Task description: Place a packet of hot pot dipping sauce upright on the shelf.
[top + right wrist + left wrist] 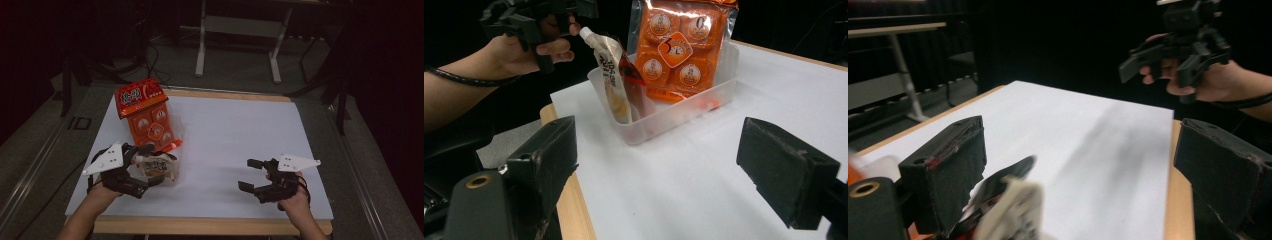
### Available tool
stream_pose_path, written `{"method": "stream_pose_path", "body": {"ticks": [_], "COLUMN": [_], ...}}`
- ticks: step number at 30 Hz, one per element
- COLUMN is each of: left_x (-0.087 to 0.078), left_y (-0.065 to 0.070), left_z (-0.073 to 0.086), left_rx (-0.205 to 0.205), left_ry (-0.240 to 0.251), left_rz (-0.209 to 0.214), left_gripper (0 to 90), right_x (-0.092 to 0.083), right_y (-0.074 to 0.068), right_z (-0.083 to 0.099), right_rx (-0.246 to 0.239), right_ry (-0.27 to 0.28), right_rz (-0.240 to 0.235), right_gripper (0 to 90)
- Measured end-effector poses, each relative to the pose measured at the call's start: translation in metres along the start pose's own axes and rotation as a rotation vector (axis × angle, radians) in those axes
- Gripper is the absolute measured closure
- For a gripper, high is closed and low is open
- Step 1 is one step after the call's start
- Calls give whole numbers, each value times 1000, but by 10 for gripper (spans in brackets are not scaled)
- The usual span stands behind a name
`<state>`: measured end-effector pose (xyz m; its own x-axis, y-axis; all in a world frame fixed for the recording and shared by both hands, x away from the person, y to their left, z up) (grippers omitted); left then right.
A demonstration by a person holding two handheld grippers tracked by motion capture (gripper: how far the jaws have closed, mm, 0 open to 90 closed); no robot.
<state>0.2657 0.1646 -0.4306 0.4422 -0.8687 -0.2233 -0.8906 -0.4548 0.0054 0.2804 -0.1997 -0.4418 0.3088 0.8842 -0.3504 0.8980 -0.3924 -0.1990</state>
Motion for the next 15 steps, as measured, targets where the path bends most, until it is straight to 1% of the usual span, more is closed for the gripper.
{"method": "stream_pose_path", "body": {"ticks": [2, 3, 4, 5, 8, 9, 10, 11, 12, 14, 15], "left_x": [4, 7, 7, 10, 17, 20, 23, 25, 28, 32, 34], "left_y": [7, 10, 10, 15, 24, 26, 29, 31, 34, 37, 39], "left_z": [-2, -3, -3, -3, -4, -4, -4, -4, -4, -4, -3], "left_rx": [11, 23, 23, 28, 36, 34, 31, 25, 15, 13, 11], "left_ry": [-1, 0, 0, 5, -1, -7, -8, -11, -13, -18, -21], "left_rz": [23, 24, 24, 40, 65, 68, 67, 73, 83, 84, 93], "left_gripper": [76, 86, 92, 92, 91, 87, 51, 51, 31, 25, 25], "right_x": [-1, -2, -2, -2, -5, -5, -6, -6, -6, -6, -6], "right_y": [0, 0, 0, 0, 1, 1, 2, 2, 2, 2, 2], "right_z": [0, 0, 0, 0, 2, 2, 3, 3, 4, 4, 4], "right_rx": [-1, -2, -3, -3, 5, 6, 9, 9, 10, 9, 11], "right_ry": [0, 1, 2, 2, 6, 6, 5, 5, 5, 4, 5], "right_rz": [3, 3, 4, 4, 7, 9, 9, 9, 8, 9, 8], "right_gripper": [162, 162, 162, 162, 162, 162, 162, 162, 162, 162, 162]}}
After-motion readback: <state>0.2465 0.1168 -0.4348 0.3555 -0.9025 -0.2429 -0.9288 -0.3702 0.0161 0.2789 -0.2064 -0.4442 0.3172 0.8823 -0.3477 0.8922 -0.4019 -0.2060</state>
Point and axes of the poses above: each handheld gripper's, and its own axes: x roughly forward along the jaws, z roughly out of its underside, y roughly to its right, the point moved 4 cm from there along x, roughly forward along the jaws, and after that the axes turned 2 degrees about -y, right-handed, at the moved point
